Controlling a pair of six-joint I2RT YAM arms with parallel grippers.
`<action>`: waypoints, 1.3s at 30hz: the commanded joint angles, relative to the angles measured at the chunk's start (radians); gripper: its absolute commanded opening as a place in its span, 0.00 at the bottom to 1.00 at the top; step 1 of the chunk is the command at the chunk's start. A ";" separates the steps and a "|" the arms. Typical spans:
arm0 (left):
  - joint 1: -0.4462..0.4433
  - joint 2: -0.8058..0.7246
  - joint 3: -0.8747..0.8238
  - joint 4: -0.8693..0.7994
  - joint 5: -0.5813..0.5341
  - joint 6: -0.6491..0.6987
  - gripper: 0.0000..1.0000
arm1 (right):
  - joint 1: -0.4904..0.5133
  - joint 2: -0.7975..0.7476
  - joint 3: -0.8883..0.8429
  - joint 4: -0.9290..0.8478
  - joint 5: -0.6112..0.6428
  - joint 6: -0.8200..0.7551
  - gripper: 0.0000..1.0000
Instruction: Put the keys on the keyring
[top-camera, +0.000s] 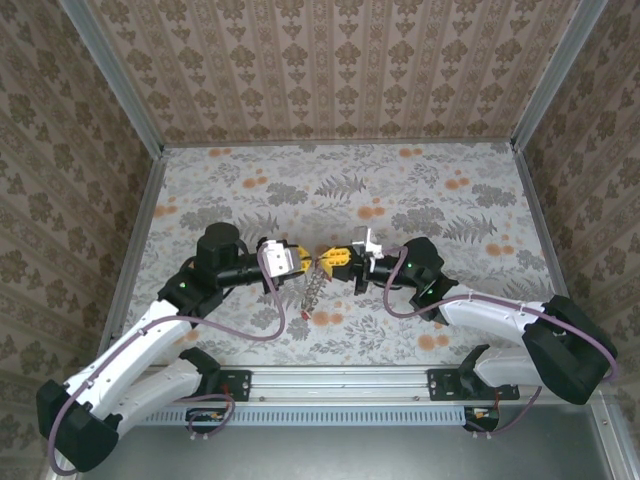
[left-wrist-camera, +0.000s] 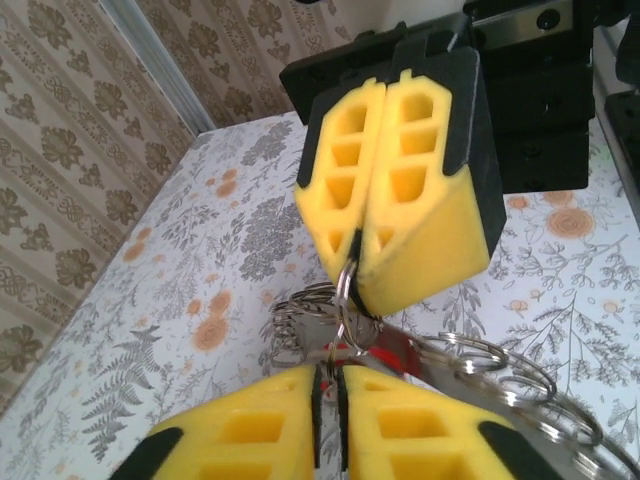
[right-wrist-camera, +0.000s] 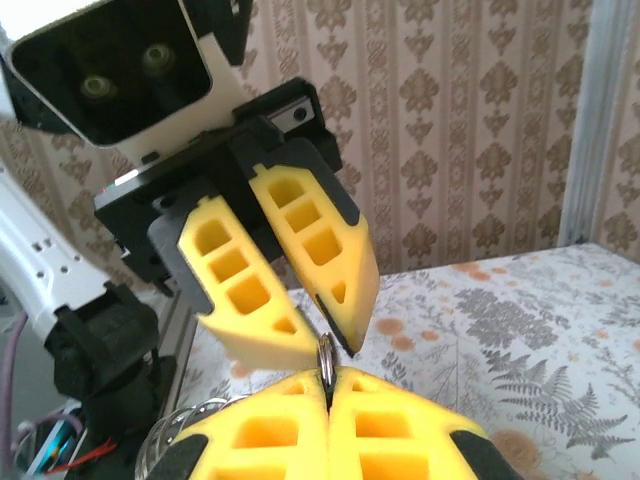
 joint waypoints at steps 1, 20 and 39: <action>0.005 -0.008 0.041 -0.072 0.081 0.047 0.09 | -0.003 -0.029 0.050 -0.029 -0.075 -0.055 0.00; 0.004 0.042 0.086 -0.139 0.098 0.095 0.00 | -0.003 -0.014 0.065 -0.009 -0.051 -0.022 0.00; -0.102 0.055 0.074 -0.152 -0.069 0.085 0.14 | 0.028 0.106 0.026 0.346 0.195 0.249 0.00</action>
